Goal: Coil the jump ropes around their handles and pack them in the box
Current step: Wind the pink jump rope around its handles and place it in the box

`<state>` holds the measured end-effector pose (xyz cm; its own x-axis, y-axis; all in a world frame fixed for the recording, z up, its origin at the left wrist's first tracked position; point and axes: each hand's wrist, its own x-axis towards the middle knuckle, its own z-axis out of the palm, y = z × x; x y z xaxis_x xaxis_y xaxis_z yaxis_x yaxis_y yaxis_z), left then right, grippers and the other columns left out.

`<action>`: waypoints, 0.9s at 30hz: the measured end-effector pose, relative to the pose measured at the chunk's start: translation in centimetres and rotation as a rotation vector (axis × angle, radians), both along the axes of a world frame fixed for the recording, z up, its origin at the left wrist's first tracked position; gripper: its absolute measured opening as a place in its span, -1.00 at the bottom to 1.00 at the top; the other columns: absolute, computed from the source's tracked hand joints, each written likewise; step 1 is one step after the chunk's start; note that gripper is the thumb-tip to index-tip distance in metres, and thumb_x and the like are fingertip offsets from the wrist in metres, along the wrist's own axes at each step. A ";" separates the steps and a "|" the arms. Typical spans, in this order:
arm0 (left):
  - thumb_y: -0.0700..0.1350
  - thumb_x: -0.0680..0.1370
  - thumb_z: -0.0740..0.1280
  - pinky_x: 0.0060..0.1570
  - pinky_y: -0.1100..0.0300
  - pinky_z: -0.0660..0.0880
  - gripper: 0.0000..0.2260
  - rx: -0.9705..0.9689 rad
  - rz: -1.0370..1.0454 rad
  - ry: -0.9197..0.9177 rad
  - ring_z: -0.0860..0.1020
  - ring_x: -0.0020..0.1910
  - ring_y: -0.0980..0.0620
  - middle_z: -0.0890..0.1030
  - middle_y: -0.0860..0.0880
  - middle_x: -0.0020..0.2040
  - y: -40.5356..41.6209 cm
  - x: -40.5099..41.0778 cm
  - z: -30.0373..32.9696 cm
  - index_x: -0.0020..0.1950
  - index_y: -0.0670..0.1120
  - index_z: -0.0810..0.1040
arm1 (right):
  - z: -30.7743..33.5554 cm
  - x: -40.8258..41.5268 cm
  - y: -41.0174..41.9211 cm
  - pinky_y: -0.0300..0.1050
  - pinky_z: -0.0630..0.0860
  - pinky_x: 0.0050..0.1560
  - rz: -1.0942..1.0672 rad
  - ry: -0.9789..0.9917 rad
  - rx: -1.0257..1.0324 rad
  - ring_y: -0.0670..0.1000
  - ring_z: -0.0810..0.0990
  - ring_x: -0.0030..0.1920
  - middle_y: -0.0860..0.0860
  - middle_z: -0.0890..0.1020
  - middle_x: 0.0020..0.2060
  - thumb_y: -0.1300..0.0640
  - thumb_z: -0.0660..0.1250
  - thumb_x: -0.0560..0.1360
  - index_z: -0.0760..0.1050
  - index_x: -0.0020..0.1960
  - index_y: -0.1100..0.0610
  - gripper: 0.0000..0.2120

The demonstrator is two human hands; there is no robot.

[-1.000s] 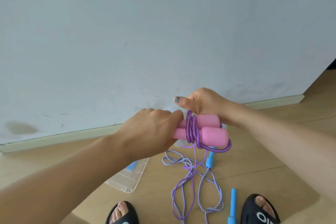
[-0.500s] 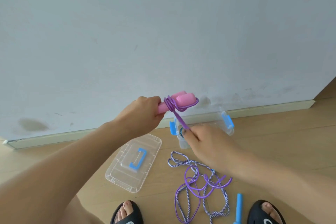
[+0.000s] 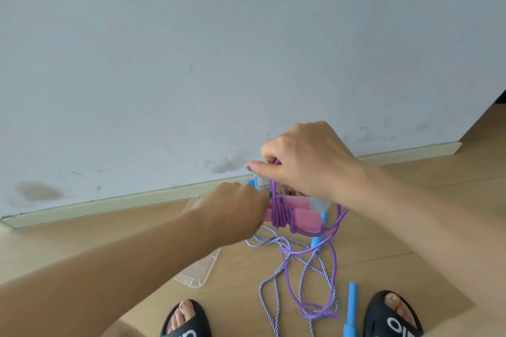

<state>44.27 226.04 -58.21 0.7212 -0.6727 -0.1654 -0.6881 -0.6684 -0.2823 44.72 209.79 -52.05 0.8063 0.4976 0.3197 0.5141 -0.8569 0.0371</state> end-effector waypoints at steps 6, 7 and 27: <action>0.04 0.53 0.28 -0.42 0.14 0.27 -0.83 -0.350 -0.130 -0.060 0.45 -0.42 -0.14 0.52 -0.02 -0.33 0.4 -0.9 1.5 -0.11 -0.05 0.41 | -2.6 3.2 -1.8 -0.11 0.15 -0.41 -0.088 0.216 0.129 0.09 0.33 -0.41 0.06 0.32 -0.53 -0.27 0.13 0.57 0.25 -0.41 0.16 -0.41; 0.03 0.46 0.35 -0.48 0.18 0.23 -0.80 -0.410 -0.175 -0.063 0.36 -0.50 -0.11 0.48 0.01 -0.41 0.8 -0.9 1.6 -0.18 -0.05 0.40 | -3.2 3.3 -1.6 -0.10 0.17 -0.41 -0.095 0.297 0.184 0.06 0.30 -0.43 0.05 0.30 -0.53 -0.27 0.14 0.58 0.24 -0.42 0.16 -0.41; -0.08 0.51 0.27 -0.41 0.17 0.35 -0.86 -0.511 0.425 0.033 0.49 -0.34 -0.13 0.47 -0.04 -0.34 3.9 4.9 2.0 -0.23 -0.08 0.41 | -3.6 -6.3 2.6 -0.06 0.25 -0.35 -0.213 0.553 0.219 0.08 0.39 -0.31 0.04 0.44 -0.36 -0.09 0.06 0.65 0.23 -0.31 0.09 -0.59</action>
